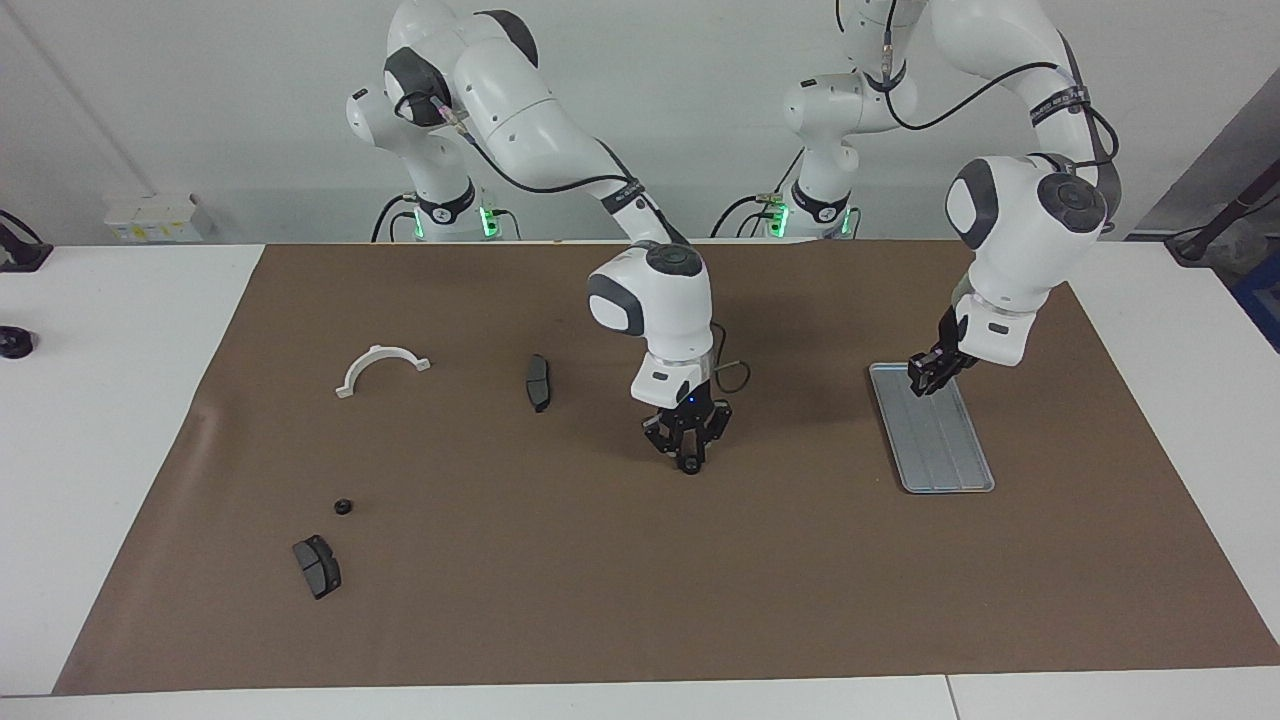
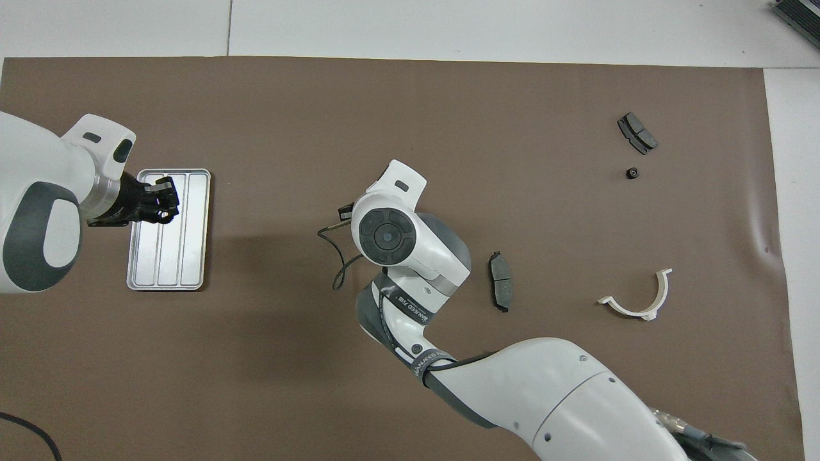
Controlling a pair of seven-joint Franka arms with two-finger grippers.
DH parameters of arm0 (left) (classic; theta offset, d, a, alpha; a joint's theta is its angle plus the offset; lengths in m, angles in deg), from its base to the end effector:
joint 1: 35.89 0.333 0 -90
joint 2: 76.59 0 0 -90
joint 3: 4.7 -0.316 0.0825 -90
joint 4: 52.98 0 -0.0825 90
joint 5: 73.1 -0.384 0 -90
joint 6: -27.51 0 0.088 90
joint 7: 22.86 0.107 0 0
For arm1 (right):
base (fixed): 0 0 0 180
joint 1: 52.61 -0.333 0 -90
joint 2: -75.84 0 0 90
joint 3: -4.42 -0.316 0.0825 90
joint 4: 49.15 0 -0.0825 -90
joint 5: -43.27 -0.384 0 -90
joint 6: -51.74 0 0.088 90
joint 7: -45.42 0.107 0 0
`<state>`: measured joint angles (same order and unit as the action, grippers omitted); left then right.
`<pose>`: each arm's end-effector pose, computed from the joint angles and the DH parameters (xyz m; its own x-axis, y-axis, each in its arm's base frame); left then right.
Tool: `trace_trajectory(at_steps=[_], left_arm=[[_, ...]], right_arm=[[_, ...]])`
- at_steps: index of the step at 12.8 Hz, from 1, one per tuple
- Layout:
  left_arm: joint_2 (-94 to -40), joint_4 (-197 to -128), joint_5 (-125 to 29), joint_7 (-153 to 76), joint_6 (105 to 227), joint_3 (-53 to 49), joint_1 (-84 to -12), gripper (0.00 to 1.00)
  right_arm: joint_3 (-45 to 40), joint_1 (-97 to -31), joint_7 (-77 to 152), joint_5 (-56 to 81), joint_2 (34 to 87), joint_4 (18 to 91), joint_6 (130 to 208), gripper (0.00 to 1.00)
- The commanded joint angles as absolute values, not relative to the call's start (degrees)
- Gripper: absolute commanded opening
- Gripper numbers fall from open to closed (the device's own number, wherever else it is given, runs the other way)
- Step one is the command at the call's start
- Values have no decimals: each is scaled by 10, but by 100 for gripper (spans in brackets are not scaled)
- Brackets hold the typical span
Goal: Place bearing gear from tray to pile
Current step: 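Grasp the second gear with the right gripper while the left gripper grasps last gear, then place the gear by the pile while the left gripper sets last gear down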
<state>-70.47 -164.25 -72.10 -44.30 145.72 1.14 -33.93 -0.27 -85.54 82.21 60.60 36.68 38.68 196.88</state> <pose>0.5828 -0.0391 0.4296 0.9507 0.3101 0.0041 0.3099 -0.9503 0.0299 0.5882 0.4434 0.2876 0.9175 0.1894 0.3496 0.2116 -0.9770 -0.0259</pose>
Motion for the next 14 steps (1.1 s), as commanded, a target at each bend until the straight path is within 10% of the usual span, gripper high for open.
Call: trace_trajectory(at_steps=[1,14], left_arm=[[-705,-1639,-714,-438,1448,8,-343,0],[-644,-1657,-713,-818,1683,22,-564,0]], right_arm=[[-6,-850,816,621,360,378,1975,7],[-2,-661,732,612,347,322,1927,1]])
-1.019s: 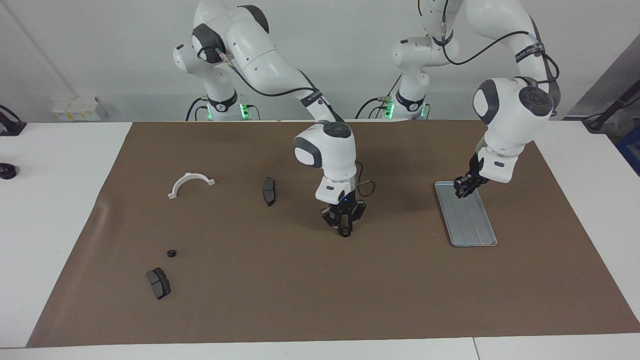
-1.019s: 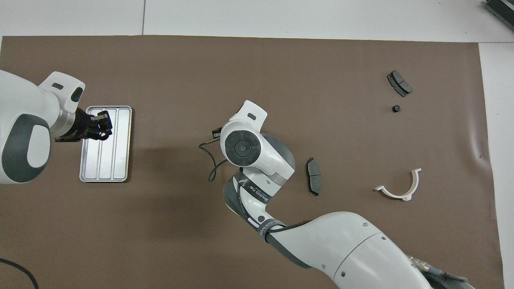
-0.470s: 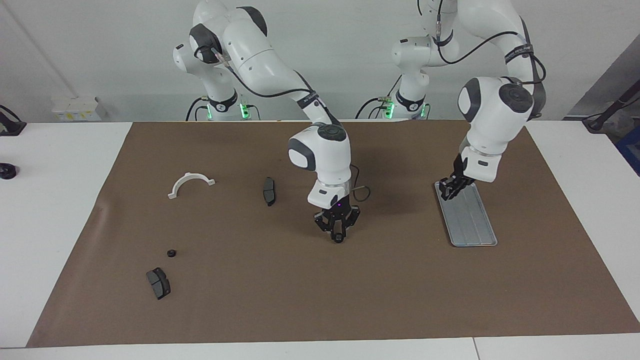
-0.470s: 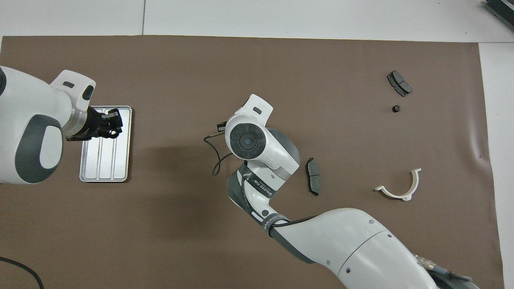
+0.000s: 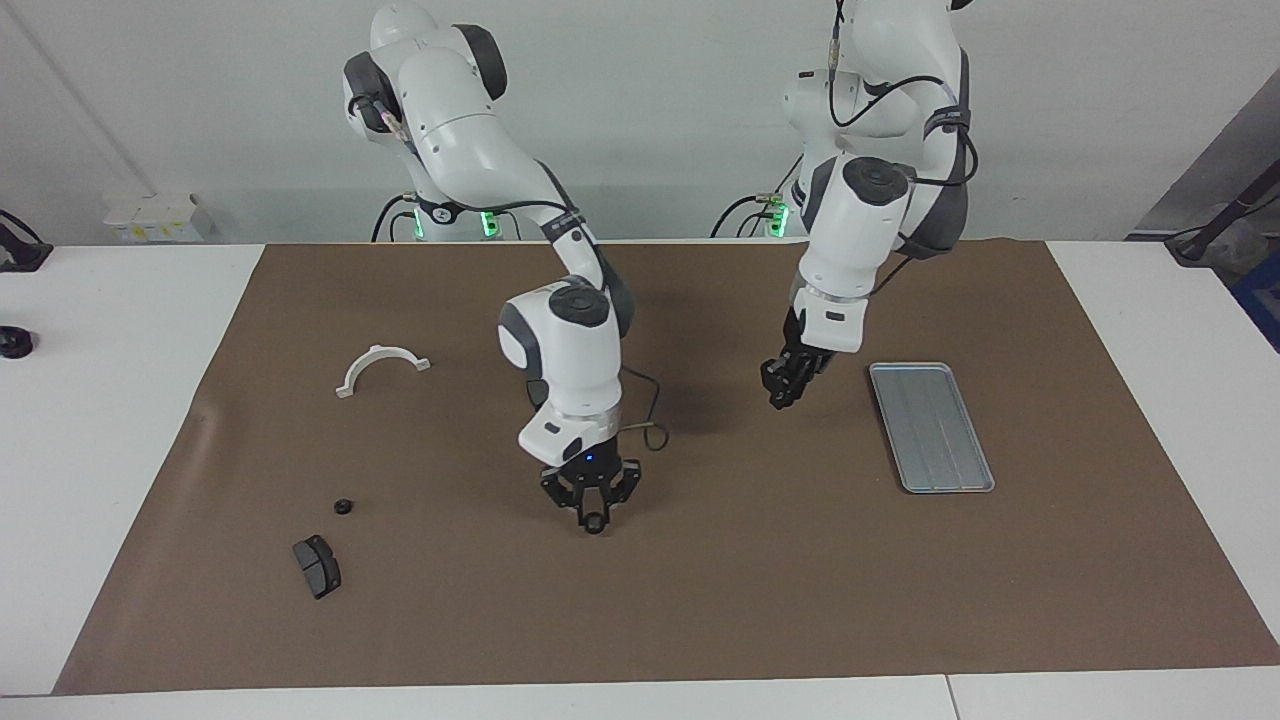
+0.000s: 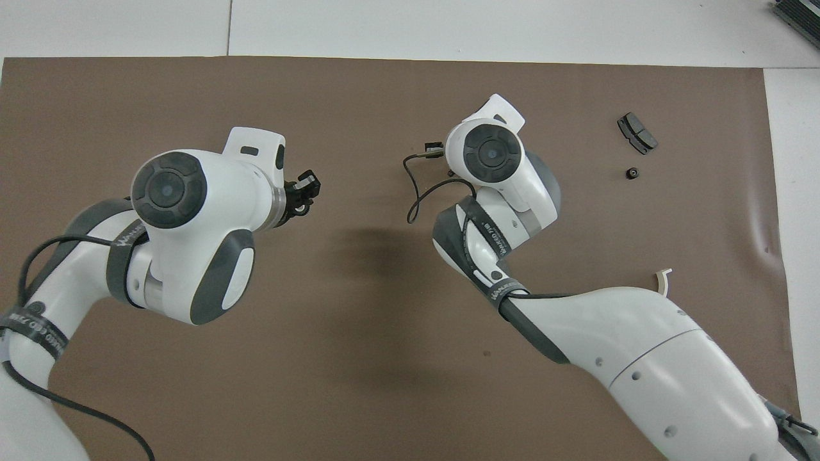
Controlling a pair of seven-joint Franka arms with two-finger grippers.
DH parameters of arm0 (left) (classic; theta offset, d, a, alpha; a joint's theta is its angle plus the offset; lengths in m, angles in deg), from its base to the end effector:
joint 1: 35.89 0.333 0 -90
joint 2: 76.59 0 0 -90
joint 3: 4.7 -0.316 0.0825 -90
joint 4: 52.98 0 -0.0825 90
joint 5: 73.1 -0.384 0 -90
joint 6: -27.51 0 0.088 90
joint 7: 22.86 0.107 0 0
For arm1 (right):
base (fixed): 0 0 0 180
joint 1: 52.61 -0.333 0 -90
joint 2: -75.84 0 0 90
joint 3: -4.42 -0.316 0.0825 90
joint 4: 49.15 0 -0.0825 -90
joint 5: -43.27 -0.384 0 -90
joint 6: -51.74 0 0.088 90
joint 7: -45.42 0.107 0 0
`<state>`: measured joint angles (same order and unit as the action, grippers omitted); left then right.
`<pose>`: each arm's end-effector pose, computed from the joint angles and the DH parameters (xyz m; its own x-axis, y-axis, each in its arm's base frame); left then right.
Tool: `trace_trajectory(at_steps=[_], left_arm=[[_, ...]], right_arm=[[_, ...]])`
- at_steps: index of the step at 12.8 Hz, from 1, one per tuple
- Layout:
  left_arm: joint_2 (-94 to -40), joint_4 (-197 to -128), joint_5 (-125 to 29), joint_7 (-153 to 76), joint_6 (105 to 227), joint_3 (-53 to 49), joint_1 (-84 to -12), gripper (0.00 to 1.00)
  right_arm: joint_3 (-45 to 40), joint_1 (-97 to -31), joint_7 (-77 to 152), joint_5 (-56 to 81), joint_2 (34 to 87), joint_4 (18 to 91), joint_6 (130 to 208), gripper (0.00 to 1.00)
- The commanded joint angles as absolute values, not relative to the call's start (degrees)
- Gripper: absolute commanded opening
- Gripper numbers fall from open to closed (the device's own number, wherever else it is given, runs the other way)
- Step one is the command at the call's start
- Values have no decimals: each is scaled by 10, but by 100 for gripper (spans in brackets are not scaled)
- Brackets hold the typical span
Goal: Place bearing gear from tray to pile
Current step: 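Place the gear by the pile while the left gripper sets last gear down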
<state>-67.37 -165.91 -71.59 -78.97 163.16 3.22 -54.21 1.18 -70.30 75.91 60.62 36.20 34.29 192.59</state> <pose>0.5496 -0.2681 0.4146 0.8473 0.5228 0.0938 0.4947 -0.8410 0.2192 0.7020 0.2593 0.3088 0.9347 0.0261 0.3545 0.0123 -0.9991 0.0413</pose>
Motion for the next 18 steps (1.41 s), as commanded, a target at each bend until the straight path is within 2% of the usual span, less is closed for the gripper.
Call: trace_trajectory(at_steps=[1,4,8,9,10,12,14,15,16,17,18], left_arm=[[-625,-1652,-713,-837,1713,22,-579,0],[-563,-1652,-715,-938,1817,20,-637,0],[-533,-1660,-714,-994,1895,22,-647,0],[-531,-1668,-714,-996,1905,22,-652,3],[-531,-1669,-714,-994,1907,21,-654,16],[-527,-1670,-715,-991,1908,22,-650,63],[-528,-1665,-716,-991,1899,20,-647,100],[-533,-1664,-717,-991,1885,18,-647,100],[-543,-1664,-720,-990,1869,15,-644,100],[-565,-1664,-724,-976,1843,12,-633,100],[-587,-1664,-725,-937,1810,12,-616,100]], right_arm=[[-4,-636,715,609,343,321,1930,1],[-4,-592,680,595,336,310,1932,1],[-4,-550,664,593,329,310,1968,1],[-4,-547,664,594,329,310,1968,1],[-4,-535,660,594,329,310,1968,1],[-4,-519,641,593,328,310,1968,3],[-5,-521,642,592,327,310,1971,5],[-5,-524,643,585,328,310,1971,6],[-5,-526,643,583,328,310,1971,21],[-5,-527,643,583,328,310,1971,68],[-5,-527,643,583,328,310,1971,93]])
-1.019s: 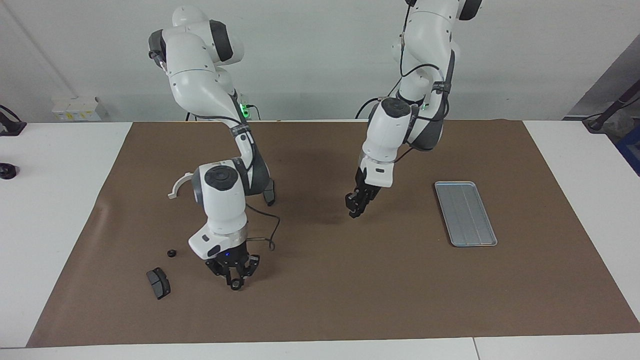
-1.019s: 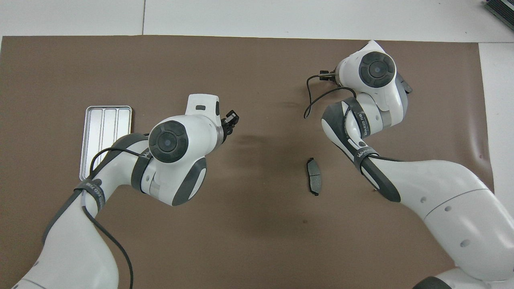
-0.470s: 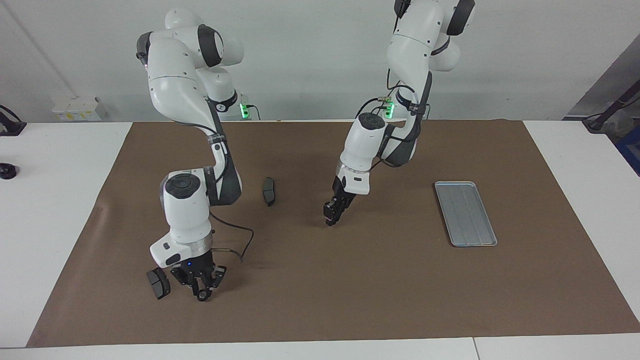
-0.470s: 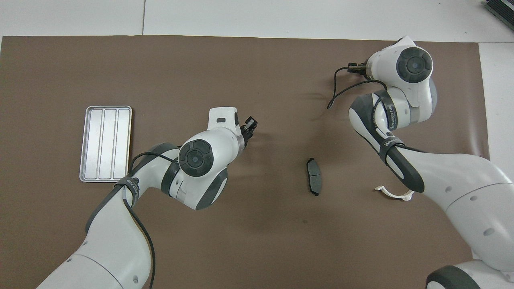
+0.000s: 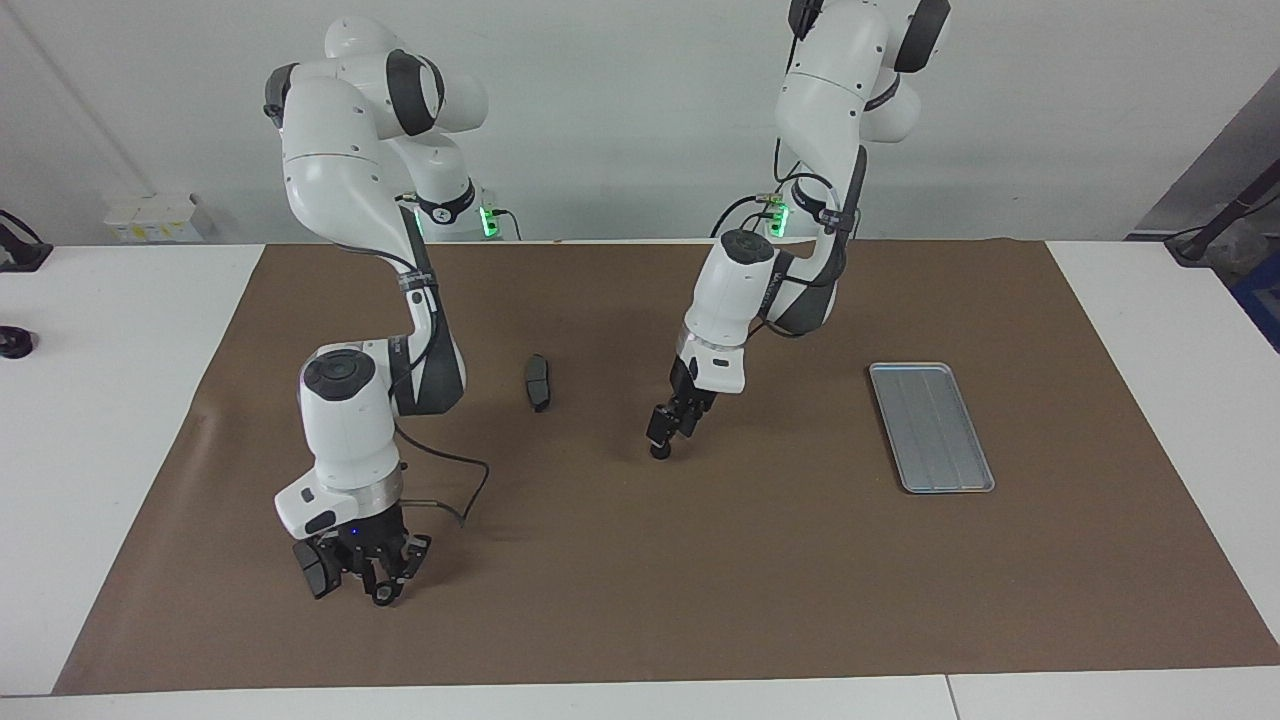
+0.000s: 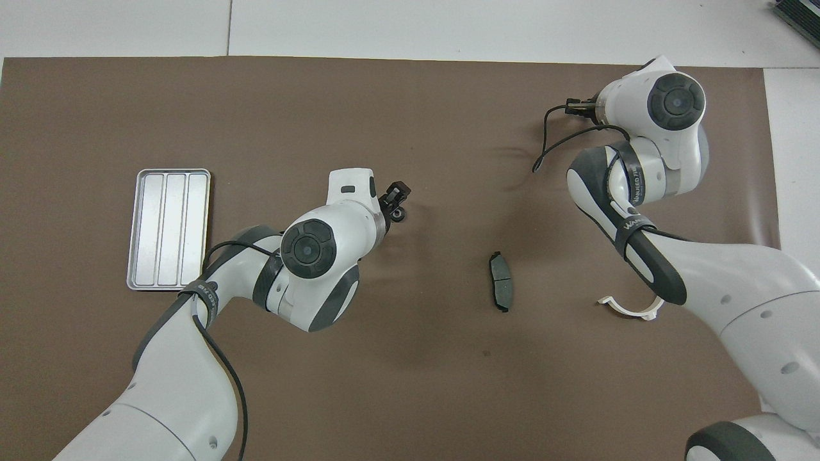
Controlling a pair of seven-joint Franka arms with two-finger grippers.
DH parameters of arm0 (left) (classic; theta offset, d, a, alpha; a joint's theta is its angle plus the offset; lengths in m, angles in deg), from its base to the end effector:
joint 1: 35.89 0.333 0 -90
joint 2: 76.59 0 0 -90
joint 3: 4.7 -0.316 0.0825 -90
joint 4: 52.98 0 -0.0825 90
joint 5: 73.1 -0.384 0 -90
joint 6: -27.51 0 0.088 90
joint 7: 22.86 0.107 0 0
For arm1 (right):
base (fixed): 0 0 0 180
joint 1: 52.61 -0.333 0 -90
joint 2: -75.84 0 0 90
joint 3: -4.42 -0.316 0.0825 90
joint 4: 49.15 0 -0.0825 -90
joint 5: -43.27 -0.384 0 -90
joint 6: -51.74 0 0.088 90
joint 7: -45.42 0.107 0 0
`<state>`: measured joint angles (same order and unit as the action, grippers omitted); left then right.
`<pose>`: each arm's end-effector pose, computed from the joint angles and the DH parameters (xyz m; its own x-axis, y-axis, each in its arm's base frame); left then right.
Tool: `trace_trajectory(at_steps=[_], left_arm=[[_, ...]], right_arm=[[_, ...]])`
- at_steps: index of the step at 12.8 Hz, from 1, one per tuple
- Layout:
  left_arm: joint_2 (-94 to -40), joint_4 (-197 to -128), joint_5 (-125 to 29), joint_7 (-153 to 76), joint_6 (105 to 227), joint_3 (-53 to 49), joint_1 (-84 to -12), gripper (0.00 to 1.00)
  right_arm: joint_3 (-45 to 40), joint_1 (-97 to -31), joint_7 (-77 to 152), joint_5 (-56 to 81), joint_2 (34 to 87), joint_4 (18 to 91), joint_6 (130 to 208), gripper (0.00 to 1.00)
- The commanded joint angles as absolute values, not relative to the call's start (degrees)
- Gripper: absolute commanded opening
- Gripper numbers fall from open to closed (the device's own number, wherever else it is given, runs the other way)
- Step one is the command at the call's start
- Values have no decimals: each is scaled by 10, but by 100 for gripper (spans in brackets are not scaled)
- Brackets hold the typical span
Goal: Place bearing gear from tray to pile
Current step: 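Place the gear by the pile while the left gripper sets last gear down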
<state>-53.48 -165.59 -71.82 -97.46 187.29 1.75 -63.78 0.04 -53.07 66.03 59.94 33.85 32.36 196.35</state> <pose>0.5410 -0.3623 0.3136 0.7298 0.6817 0.0509 0.6073 -0.6808 0.4095 0.7570 0.0536 0.3023 0.9177 -0.0790 0.3893 -0.1096 -0.9924 0.0568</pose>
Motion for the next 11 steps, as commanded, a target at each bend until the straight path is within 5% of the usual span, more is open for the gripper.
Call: trace_trajectory(at_steps=[1,11], left_arm=[[-612,-1664,-725,-885,1771,13,-591,100],[-696,-1643,-718,-335,1522,16,-389,100]], right_arm=[[-6,-529,644,584,328,310,1971,96],[-6,-738,737,593,338,309,1969,100]])
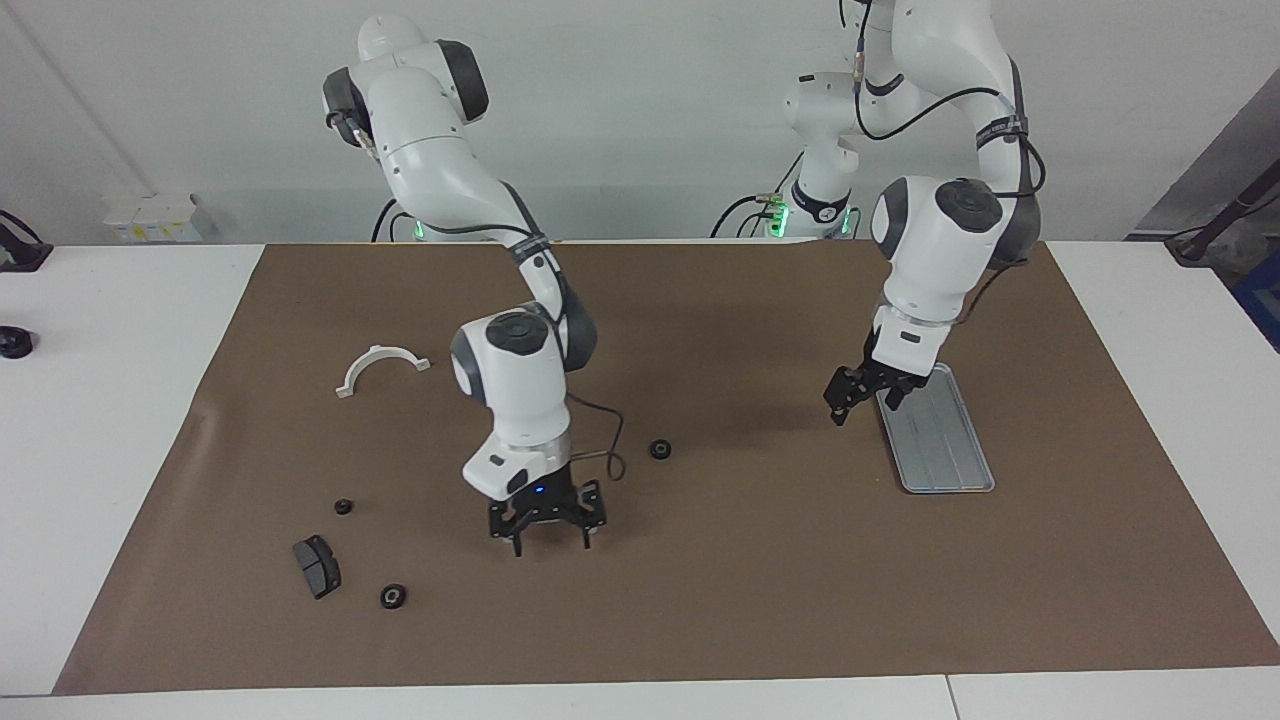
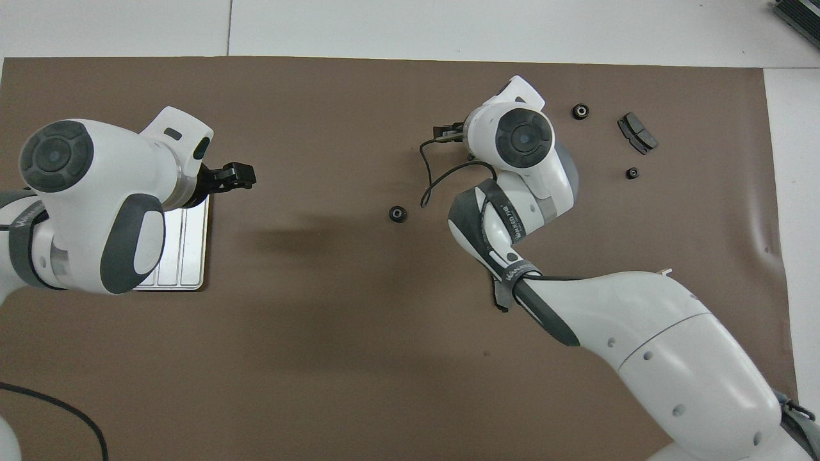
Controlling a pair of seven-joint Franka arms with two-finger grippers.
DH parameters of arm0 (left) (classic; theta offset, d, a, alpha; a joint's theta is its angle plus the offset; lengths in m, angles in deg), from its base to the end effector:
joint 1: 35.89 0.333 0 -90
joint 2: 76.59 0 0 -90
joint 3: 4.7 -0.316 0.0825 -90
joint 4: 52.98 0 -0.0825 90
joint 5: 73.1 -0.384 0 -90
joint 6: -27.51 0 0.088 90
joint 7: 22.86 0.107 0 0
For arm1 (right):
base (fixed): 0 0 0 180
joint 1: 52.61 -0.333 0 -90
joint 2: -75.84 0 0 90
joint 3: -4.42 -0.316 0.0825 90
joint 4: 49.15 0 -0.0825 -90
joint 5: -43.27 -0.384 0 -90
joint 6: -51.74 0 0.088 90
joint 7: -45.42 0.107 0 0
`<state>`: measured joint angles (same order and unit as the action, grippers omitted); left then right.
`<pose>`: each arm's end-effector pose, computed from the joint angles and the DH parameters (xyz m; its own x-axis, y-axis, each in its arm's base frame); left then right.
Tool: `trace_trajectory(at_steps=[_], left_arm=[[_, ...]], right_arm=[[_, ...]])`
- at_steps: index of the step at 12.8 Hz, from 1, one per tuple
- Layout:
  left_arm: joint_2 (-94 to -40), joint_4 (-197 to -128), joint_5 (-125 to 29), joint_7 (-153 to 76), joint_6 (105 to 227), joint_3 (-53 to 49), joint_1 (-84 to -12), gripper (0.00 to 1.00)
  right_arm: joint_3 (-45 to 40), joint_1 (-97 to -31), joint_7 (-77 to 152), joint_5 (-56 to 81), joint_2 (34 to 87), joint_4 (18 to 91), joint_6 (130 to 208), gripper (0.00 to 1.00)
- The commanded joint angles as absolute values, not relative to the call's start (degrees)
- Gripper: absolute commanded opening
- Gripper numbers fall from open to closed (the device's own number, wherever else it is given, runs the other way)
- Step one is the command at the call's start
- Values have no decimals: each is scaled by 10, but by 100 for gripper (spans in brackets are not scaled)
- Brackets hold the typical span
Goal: Place bearing gear from tray to pile
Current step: 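Withdraw the left gripper to rest while the right gripper reaches the gear, then grasp the last black gear with the right gripper and lift it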
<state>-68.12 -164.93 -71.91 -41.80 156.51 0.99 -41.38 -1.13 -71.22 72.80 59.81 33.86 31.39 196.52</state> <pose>0.5928 -0.1158 0.4179 0.9795 0.1528 0.1309 0.1433 -0.9865 0.0793 0.7017 0.2988 0.3118 0.9080 0.0973 0.4075 0.1113 -0.9937 -0.0107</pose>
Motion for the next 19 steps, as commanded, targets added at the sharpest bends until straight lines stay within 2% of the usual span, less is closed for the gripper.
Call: trace_trajectory(at_steps=[1,7,9,13,15,19], left_arm=[[-698,-1634,-718,-290,1496,16,-375,100],[-704,-1549,-718,-194,1355,-11,-358,100],[-708,-1521,-718,-195,1322,-18,-361,100],[-738,-1495,-719,-197,1274,-36,-374,100],[-738,-1466,-718,-196,1233,-36,-370,100],[-764,-1479,-718,-199,1210,-29,-376,100]], right_arm=[[-4,-755,743,600,338,311,1968,100],[-6,-805,778,602,363,356,1953,100],[-7,-813,779,603,375,367,1905,95],[-9,-820,790,598,386,369,1843,75],[-9,-828,800,596,387,370,1840,71],[-9,-828,801,594,386,369,1850,69]])
